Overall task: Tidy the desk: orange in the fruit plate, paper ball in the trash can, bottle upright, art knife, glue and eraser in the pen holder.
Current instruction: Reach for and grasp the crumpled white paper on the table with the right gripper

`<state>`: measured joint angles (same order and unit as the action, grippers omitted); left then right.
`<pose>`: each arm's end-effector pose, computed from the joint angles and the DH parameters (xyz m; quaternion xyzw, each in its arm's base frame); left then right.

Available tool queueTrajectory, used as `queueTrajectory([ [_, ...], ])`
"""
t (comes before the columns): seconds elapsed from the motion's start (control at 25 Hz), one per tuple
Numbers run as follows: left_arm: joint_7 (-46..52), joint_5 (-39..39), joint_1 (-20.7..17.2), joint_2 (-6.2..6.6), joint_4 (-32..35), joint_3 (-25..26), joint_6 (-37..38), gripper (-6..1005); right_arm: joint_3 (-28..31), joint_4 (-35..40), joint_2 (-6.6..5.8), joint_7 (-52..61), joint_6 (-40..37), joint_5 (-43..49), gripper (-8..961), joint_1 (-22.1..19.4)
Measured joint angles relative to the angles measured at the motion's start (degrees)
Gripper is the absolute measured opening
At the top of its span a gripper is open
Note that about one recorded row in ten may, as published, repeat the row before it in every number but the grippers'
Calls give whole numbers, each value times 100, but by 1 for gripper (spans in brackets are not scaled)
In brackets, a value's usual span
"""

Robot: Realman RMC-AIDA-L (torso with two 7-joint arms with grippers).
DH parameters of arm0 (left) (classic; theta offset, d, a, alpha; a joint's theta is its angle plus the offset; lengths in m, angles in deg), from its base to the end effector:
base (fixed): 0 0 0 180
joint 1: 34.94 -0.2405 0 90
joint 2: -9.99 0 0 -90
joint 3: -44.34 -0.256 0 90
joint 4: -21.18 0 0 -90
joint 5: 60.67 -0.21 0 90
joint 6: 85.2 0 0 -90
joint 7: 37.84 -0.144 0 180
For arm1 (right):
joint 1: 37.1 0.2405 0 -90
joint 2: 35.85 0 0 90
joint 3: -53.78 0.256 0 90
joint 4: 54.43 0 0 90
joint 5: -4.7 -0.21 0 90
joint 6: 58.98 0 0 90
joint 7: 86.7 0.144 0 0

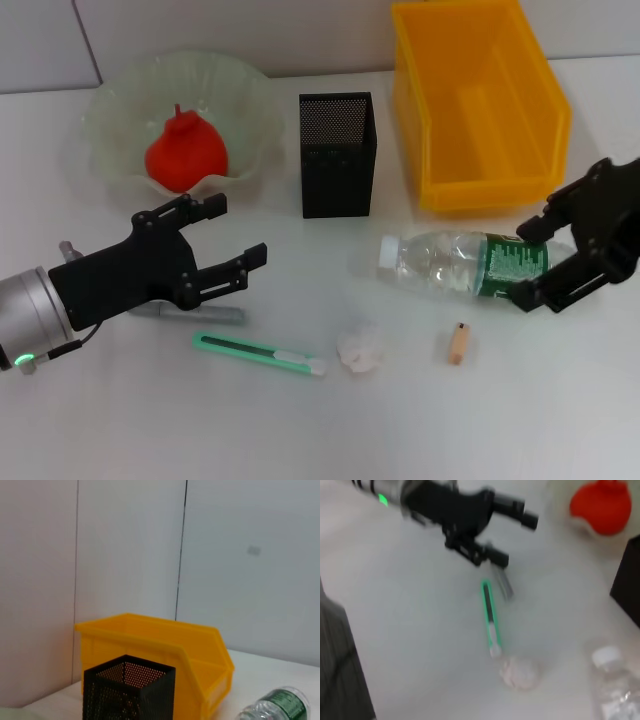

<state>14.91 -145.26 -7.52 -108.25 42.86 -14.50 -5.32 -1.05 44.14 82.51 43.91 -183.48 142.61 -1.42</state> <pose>-0.2654 0.3157 -0.0429 -0.9207 -0.1332 -0.3069 0.2008 0.1441 0.3009 0.1004 -0.9657 0.2204 -0.1128 0.0779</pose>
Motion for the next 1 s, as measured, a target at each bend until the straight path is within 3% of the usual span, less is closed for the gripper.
queueTrajectory([
  [0.16, 2, -9, -3, 9, 32, -62, -35, 817, -1050, -36, 55, 762, 50, 852, 768, 384],
  [0.64, 14, -14, -11, 75, 82, -22, -269, 815, -1466, -624, 72, 914, 619, 928, 767, 782],
  [1.0, 297, -81, 44, 97, 236, -223, -374, 814, -2449, -2139, 82, 769, 1904, 553, 766, 1077],
])
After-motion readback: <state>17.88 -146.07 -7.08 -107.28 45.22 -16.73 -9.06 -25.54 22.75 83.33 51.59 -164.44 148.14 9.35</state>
